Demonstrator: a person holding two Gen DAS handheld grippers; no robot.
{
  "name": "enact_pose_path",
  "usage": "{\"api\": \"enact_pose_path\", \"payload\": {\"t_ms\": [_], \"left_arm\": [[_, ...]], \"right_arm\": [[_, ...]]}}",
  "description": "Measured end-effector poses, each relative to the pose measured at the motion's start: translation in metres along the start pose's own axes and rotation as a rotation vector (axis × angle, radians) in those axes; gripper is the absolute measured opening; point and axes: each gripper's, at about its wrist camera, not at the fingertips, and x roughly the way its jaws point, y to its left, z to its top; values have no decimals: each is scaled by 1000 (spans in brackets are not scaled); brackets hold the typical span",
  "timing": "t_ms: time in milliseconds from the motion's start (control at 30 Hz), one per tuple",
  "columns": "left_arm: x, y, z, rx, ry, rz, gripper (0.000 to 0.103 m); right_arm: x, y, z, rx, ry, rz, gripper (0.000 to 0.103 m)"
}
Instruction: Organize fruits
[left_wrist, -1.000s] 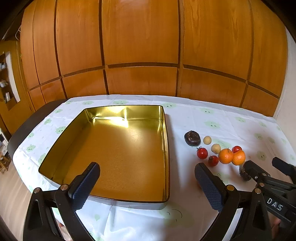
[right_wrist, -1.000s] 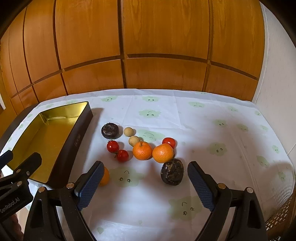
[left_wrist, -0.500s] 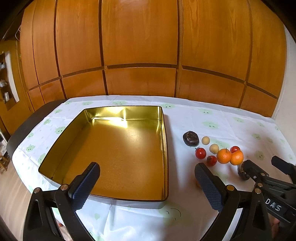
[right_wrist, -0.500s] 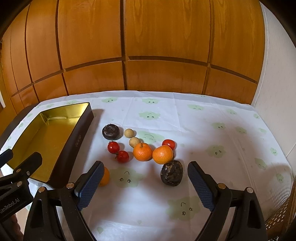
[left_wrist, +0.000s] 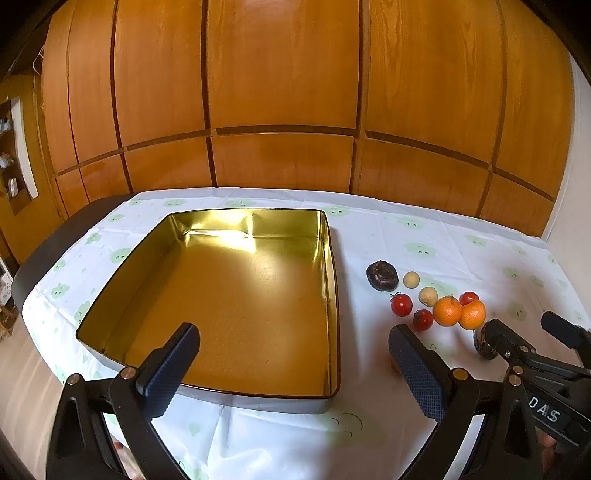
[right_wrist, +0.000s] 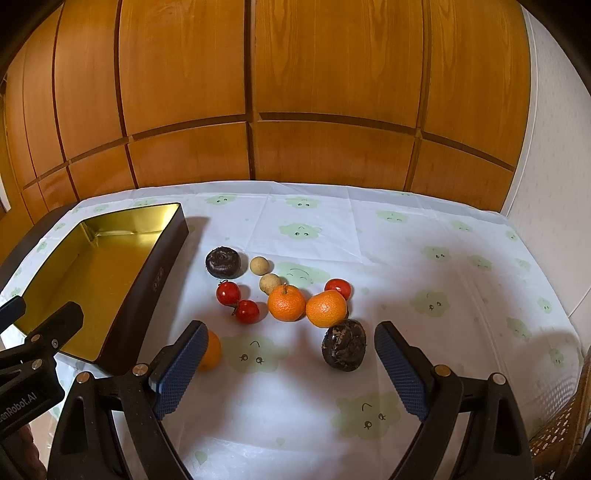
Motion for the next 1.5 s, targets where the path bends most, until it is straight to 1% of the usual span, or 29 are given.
{"api": "enact_pose_path", "payload": {"t_ms": [333,400,433,533,567,600,633,700,767,800,867,933,1000,1067,1100,1167,1267,1333,1467,1500], "left_arm": [[0,-1,0,6,3,-3,103],[1,-3,0,11,6,-20,103],[1,-3,-1,12,7,-36,103],[2,-5,2,11,24,-145,103],[4,-7,3,13,49,-203,103],[6,-9,5,18,74,-240,103],[7,-11,7,24,89,-264,103],[7,-17,8,55,86,-304,103],[7,-29,9,120,80,-321,102],[10,-35,9,142,97,-339,97],[15,-45,9,163,132,-372,91],[21,-49,7,179,162,-380,90],[29,-58,6,203,192,-389,84],[36,-65,4,228,218,-385,79],[40,-68,3,243,235,-386,72],[48,-79,1,283,267,-388,63],[62,-93,-3,328,300,-378,61],[73,-99,-5,349,325,-358,61],[88,-107,-8,382,356,-334,61],[91,-109,-10,393,359,-330,59]], "right_arm": [[0,-1,1,-2,-3,-1,93],[1,-4,2,-1,-5,1,93],[1,-7,4,0,-5,4,93],[5,-18,11,-15,3,21,93],[7,-24,15,-17,9,36,93],[10,-32,21,-14,19,56,93],[12,-39,24,-9,26,63,93],[19,-60,38,0,44,64,93],[24,-78,48,10,56,53,93],[28,-88,54,18,62,51,93],[35,-106,61,31,69,47,93],[41,-118,66,36,69,41,93],[48,-128,67,38,68,39,93],[54,-138,65,51,75,35,93],[59,-143,63,76,86,45,93],[68,-147,60,109,123,67,93],[71,-147,61,129,118,87,93],[72,-145,62,126,115,98,93],[73,-149,63,143,123,123,93],[73,-150,64,153,123,131,93]]}}
